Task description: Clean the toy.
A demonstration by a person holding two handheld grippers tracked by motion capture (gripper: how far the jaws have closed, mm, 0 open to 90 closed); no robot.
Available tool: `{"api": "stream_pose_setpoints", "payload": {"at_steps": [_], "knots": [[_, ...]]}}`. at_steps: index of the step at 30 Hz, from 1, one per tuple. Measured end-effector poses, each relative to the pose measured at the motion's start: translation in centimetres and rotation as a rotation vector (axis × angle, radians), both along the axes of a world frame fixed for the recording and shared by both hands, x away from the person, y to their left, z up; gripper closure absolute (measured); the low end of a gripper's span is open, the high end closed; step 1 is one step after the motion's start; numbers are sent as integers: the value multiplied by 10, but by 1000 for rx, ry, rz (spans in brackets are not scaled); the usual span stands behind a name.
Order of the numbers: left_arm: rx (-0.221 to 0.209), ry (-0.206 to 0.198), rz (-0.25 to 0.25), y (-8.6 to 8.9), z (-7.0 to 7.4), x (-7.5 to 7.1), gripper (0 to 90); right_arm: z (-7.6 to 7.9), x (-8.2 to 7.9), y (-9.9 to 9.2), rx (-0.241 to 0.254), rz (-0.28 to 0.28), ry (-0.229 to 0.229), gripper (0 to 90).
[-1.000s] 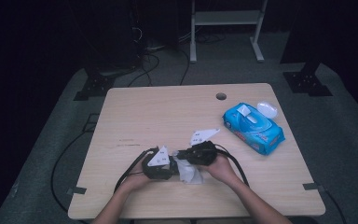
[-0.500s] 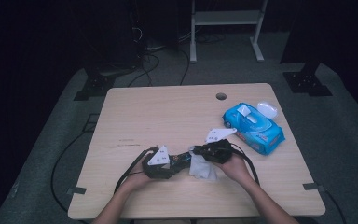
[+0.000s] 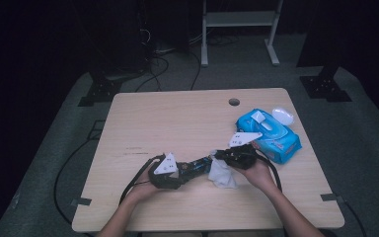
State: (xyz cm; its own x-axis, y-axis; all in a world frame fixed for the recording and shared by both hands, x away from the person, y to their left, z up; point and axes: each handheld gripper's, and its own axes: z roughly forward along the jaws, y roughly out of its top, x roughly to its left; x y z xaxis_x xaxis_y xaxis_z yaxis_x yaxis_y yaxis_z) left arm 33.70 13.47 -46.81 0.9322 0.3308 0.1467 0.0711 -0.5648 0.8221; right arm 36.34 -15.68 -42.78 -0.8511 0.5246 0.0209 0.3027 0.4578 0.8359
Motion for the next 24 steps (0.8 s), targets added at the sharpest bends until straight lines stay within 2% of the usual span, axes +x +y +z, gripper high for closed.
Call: {"api": "stream_pose_setpoints", "payload": {"at_steps": [4, 9, 11, 19, 24], "knots": [[-1, 7, -1, 0, -1, 1, 516, 1, -1, 4, -7, 4, -12, 862], [10, -5, -13, -2, -1, -1, 539, -1, -5, 31, 1, 67, -15, 861], [13, -8, -10, 0, -1, 0, 541, 0, -4, 34, -7, 75, -17, 860], [6, 1, -5, 2, -1, 1, 548, 0, 2, 4, 3, 0, 0, 860], [5, 3, -5, 1, -1, 0, 551, -1, 2, 3, 11, -6, 7, 862]]}}
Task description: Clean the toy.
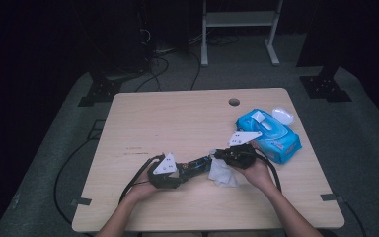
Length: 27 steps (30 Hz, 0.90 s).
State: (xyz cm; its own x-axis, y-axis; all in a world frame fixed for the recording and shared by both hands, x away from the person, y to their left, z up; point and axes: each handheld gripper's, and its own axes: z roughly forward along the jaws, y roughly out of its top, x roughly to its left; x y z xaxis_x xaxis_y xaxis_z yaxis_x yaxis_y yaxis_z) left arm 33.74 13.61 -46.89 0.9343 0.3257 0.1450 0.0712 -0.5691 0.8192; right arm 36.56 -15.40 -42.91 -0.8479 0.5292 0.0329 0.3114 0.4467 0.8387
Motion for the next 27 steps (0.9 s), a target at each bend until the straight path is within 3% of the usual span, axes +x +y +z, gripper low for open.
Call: {"api": "stream_pose_setpoints", "payload": {"at_steps": [9, 14, 17, 20, 23, 24, 25, 27], "knots": [[-2, 9, 2, 0, 0, 1, 554, 2, 0, 29, 6, 75, 13, 862], [-1, 11, 1, 0, 0, 1, 556, 2, 5, 13, -28, 18, -8, 862], [-11, 26, 13, 1, 0, 3, 553, 1, 6, 2, -7, 2, 9, 863], [-15, 52, 11, 1, 0, 4, 558, 2, 4, 3, -11, -1, 11, 864], [-9, 52, 11, 0, 1, 4, 567, 3, 4, 10, -13, 18, 16, 863], [-1, 46, 12, -1, 2, 4, 566, 3, 2, 24, -23, 49, 14, 863], [0, 44, 12, -1, 2, 4, 566, 3, 2, 24, -23, 49, 14, 863], [-7, 39, 15, -1, 1, 4, 566, 4, 2, 42, -10, 95, 32, 864]]}}
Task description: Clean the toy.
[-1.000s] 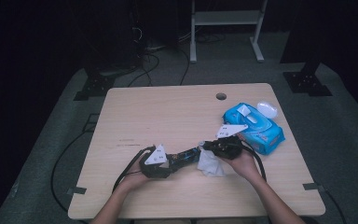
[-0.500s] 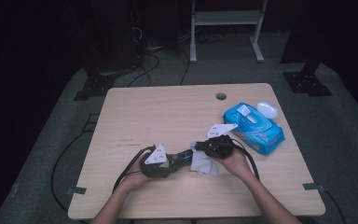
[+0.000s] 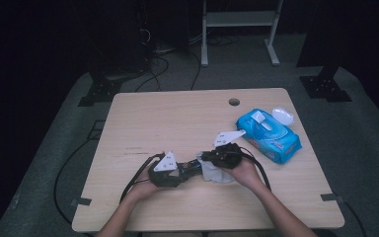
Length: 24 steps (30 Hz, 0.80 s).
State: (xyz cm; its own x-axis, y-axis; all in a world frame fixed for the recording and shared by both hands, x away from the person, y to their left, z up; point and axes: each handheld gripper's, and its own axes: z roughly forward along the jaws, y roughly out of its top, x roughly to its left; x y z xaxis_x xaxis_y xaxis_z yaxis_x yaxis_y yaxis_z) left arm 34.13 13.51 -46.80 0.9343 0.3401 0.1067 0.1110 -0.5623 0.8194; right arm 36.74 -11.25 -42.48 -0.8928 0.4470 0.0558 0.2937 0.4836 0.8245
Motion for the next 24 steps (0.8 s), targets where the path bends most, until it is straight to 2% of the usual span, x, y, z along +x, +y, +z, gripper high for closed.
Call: {"api": "stream_pose_setpoints", "payload": {"at_steps": [6, 9, 12, 16, 17, 20, 22, 24], "knots": [[1, -2, -2, 0, 0, 0, 566, -1, -5, 38, 42, 113, 44, 864], [3, -6, -4, 0, 0, -1, 567, -1, -6, 44, 16, 124, 26, 864], [1, -3, -4, 0, 0, -1, 568, 1, -2, 32, 11, 89, 20, 864], [0, -5, -4, 1, 0, 0, 567, 1, 5, 5, -19, 15, -5, 864], [-2, -5, -4, 0, 0, 0, 567, 1, 7, -5, -14, -6, 0, 863], [3, -2, -5, 1, 0, 0, 560, 1, 6, -19, -21, -49, -22, 864], [2, 5, 8, 0, 0, 1, 484, -2, 4, -23, -2, -50, -19, 864], [7, 5, 35, -1, 1, 1, 329, -3, 3, -23, -2, -54, -22, 864]]}}
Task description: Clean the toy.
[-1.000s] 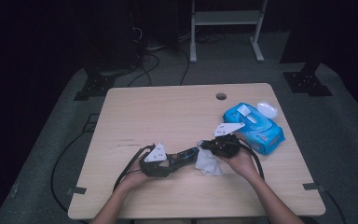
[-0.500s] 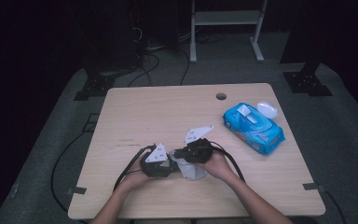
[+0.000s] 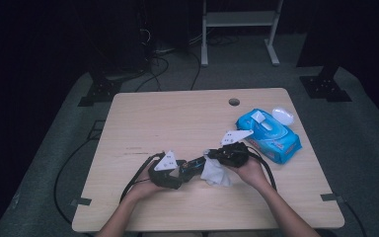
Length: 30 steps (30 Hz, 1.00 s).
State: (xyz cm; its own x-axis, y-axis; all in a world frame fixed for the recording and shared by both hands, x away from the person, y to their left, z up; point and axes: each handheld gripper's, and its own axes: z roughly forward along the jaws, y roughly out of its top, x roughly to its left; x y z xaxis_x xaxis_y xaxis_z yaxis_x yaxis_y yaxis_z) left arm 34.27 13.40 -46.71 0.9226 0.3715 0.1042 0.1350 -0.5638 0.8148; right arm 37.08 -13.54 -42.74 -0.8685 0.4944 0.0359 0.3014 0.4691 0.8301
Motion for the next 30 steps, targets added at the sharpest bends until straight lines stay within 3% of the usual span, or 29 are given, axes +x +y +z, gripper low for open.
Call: {"api": "stream_pose_setpoints", "payload": {"at_steps": [4, 10, 14, 16, 19, 23, 26, 30], "knots": [[-1, 18, 11, 0, -1, 2, 193, 2, 0, 3, -6, 8, 1, 864], [15, 38, -3, -6, -5, 2, 111, 6, -7, 29, 17, 84, 19, 863], [21, 48, 1, -7, -6, 2, 95, 7, -9, 54, 16, 150, 33, 861], [23, 36, -6, -6, -5, 2, 136, 6, -9, 58, 3, 156, 36, 861], [28, 40, 6, -4, -5, 2, 145, 4, -6, 52, -11, 144, 43, 861], [30, 26, 0, 0, -4, 3, 242, 5, 0, 28, -12, 88, 56, 861], [29, 26, 9, 1, -3, 3, 246, 5, 4, 9, -3, 49, 70, 860], [29, 25, 17, 2, -3, 4, 245, 7, 9, -6, -28, 1, 61, 860]]}}
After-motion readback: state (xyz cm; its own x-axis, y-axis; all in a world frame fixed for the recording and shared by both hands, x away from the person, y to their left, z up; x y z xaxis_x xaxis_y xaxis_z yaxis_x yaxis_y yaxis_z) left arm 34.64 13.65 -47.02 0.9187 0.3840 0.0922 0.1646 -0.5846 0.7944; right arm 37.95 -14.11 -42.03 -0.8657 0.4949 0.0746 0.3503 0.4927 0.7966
